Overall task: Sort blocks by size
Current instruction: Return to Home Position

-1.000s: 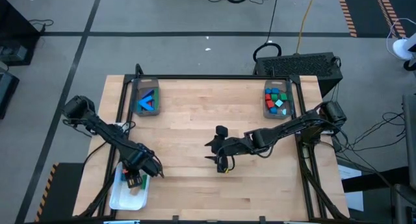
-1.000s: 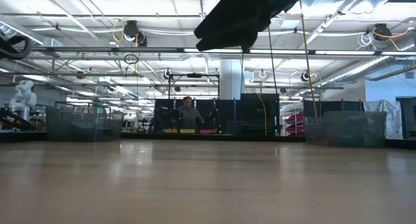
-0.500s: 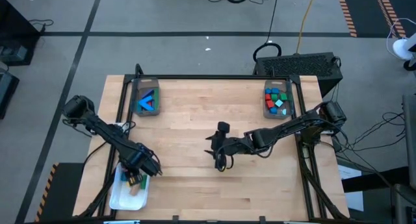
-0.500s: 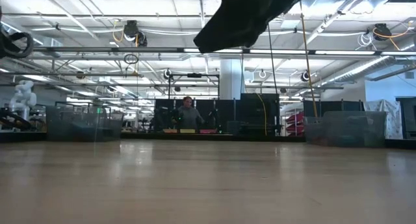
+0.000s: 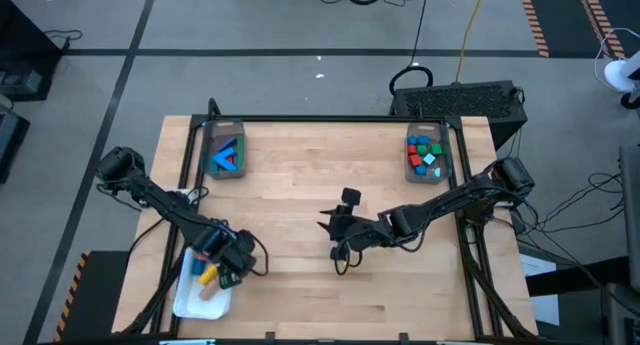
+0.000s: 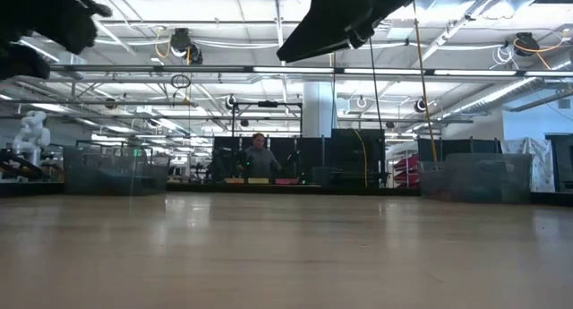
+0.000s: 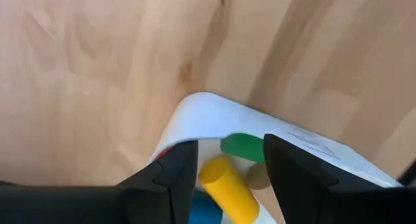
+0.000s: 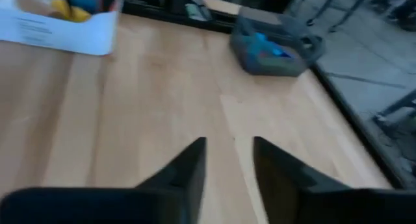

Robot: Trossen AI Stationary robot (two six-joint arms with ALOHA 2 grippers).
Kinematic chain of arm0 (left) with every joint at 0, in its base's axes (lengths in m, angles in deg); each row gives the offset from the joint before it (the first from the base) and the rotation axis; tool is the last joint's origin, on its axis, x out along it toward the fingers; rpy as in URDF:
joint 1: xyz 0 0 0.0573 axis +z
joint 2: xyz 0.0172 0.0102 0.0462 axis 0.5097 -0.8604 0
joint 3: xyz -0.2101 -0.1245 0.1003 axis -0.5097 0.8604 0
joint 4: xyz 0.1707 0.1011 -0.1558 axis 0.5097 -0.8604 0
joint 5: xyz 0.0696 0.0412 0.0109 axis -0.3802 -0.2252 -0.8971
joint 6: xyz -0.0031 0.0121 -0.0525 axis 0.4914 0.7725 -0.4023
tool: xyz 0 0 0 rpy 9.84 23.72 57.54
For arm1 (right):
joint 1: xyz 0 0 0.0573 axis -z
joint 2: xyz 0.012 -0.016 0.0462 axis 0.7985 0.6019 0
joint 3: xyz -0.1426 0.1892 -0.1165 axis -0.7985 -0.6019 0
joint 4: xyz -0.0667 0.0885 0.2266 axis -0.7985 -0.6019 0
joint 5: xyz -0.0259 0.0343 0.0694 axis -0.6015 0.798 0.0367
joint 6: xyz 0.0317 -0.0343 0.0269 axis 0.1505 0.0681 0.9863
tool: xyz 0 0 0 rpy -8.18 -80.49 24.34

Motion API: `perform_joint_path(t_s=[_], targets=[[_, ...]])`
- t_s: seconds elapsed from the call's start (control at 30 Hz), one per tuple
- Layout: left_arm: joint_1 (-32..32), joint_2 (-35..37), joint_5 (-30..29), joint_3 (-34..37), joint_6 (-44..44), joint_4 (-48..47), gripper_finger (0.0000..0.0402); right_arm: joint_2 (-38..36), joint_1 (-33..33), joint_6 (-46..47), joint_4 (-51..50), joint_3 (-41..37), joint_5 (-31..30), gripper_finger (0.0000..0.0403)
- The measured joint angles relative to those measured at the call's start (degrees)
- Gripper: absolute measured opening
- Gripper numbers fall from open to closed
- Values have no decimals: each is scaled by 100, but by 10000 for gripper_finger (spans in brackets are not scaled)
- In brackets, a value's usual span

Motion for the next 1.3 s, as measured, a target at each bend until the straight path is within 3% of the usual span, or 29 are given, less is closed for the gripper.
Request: perform_joint_path(t_s=[0.13, 0.2, 0.37, 0.5, 0.73, 0.9, 1.13, 1.3], targets=[[89, 0, -189, -33, 5, 22, 178, 1, 15, -73, -1, 0, 523, 32], [147, 0, -135, -33, -20, 13, 178, 1, 17, -191, 74, 0, 743, 9], [121, 2, 399, -33, -162, -466, 178, -20, 17, -181, 167, 4, 988, 10], [-57, 4, 371, -31, -183, -1365, 178, -151, 10, -232, 82, 4, 987, 2], [-341, 147, 398, -150, -326, -1243, 178, -460, -24, -130, -299, 4, 963, 1], [-475, 411, -193, -758, -341, -1303, 178, -538, -127, -46, -253, 9, 1075, 0], [-451, 693, -2052, -1105, -241, -1159, 178, -466, -266, -12, 832, 9, 2704, 0], [-107, 544, -2425, -1102, 514, -583, 178, -120, -258, -7, 1352, 9, 4323, 0]])
